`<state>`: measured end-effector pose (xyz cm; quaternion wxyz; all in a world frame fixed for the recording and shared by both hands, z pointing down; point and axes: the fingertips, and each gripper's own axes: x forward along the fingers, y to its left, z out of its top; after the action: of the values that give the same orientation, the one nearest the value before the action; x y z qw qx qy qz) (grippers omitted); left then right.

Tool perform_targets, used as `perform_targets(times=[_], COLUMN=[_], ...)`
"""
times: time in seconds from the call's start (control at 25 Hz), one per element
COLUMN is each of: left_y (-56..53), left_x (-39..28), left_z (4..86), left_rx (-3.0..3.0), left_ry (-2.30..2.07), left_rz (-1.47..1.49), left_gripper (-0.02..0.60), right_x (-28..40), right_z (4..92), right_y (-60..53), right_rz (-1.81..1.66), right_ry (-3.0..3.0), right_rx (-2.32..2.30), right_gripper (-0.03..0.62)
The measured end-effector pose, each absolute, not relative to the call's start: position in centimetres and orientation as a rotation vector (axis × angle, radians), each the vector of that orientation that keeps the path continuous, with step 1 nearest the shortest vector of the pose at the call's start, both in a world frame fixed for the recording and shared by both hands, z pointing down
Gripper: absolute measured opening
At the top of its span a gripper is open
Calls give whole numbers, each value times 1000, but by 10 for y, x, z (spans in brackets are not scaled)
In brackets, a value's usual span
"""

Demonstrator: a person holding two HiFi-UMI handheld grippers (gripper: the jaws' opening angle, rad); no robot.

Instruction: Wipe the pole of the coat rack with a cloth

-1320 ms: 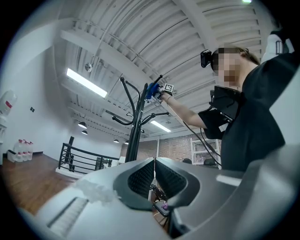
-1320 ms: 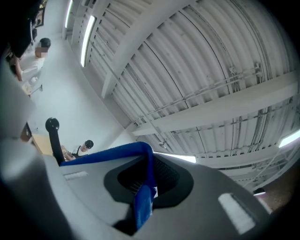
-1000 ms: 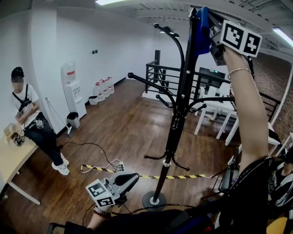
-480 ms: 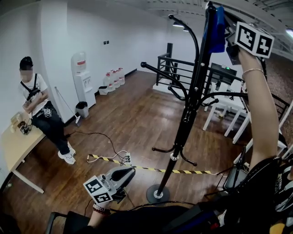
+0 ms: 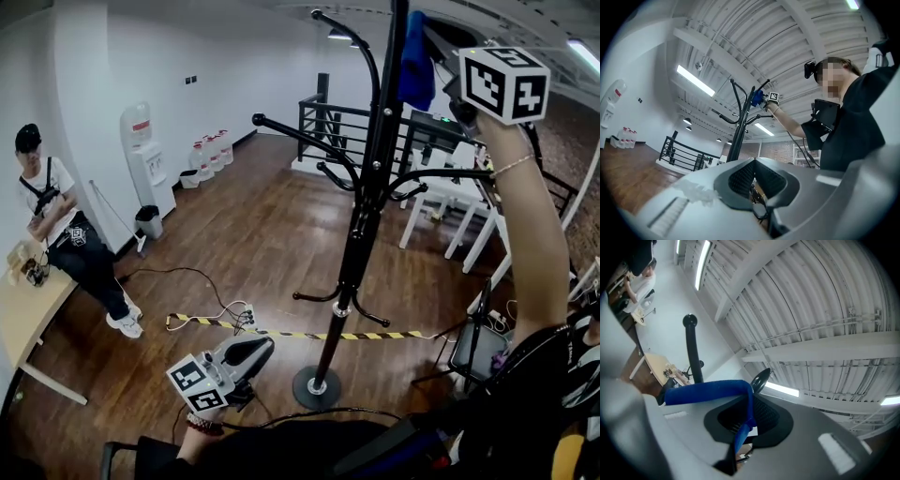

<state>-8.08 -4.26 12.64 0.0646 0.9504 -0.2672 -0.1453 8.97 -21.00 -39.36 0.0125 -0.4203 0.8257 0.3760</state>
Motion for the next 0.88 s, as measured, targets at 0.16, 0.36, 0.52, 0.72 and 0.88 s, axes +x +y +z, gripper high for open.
perform_targets(times=[0.16,0.36,0.52,0.72,0.88], left_y=[-46,-49,-48,-50,-53], left_x=[-70,-59,-52,-54,-52], left_z=[125,120,123,128,126], left_rx=[2882,2902,2904,2891,2899], left_ry=[-755,-699,-677,-679,-664], left_rz=[-421,-426,-410,-389,-388], left_gripper=[7,6,6,6,6], right_x=[86,80,76,80,79], right_z=[-376,-357,-349,-339,-336], right_y=[-206,-205,-203,-200,-197], right_rz=[1205,1374,1415,1323,1285], right_ry=[2618,2630,2626,2649,2646], right_rx=[-1366,-1445,-1446,-1408,-1393], right_gripper=[25,25,23,23,23])
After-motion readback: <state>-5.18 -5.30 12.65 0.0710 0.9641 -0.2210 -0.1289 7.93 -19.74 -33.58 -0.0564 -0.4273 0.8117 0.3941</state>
